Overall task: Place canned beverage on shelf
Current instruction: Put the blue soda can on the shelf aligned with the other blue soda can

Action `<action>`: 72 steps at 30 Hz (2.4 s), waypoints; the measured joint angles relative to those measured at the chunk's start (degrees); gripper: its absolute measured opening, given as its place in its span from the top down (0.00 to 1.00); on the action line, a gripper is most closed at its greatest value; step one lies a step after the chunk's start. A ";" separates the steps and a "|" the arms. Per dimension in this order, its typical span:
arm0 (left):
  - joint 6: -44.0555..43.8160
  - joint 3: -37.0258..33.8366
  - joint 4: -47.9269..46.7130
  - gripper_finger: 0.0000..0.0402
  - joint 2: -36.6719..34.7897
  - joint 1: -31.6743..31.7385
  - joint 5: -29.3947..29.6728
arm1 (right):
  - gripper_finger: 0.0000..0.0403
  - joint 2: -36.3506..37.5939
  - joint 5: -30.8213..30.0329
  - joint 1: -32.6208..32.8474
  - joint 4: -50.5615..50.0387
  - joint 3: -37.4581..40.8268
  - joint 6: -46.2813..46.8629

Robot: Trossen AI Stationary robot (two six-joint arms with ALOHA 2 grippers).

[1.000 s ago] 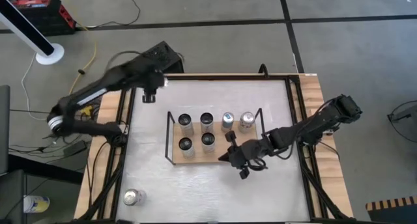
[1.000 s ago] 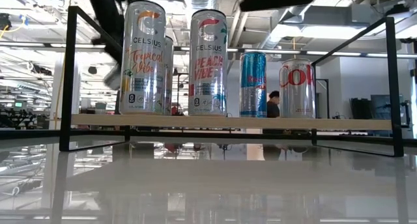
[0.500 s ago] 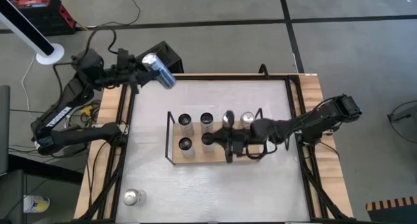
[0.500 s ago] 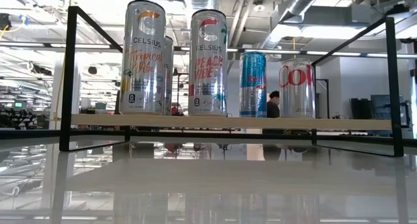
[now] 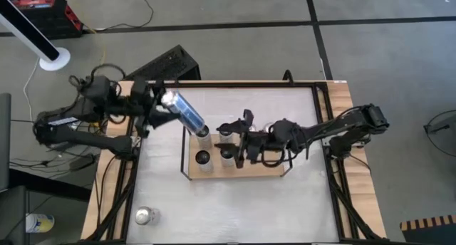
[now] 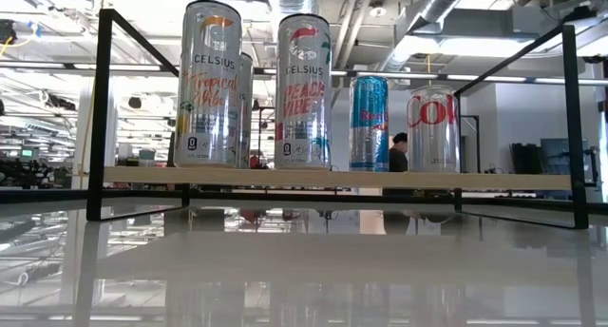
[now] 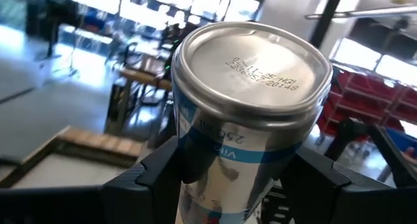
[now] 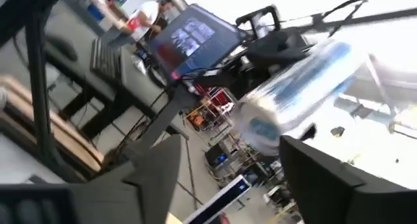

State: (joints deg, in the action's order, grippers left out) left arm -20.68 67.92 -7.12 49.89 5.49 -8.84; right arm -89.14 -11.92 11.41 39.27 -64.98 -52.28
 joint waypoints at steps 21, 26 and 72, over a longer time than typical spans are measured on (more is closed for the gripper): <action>3.59 -17.83 14.15 0.52 -10.09 -14.15 38.45 | 0.15 -11.44 -34.60 7.37 3.55 -11.53 -29.26; -4.29 -36.73 41.56 0.52 -17.01 -14.15 32.85 | 0.15 -11.37 -27.16 4.83 2.81 -11.53 -29.32; -14.56 -51.29 78.40 0.48 -3.57 -14.14 30.59 | 0.16 -15.15 -8.92 -2.09 5.17 -11.44 -32.19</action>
State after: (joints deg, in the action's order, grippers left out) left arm -35.23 16.63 71.28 46.32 -8.64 21.75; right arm -104.29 -20.84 9.32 44.44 -76.42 -84.47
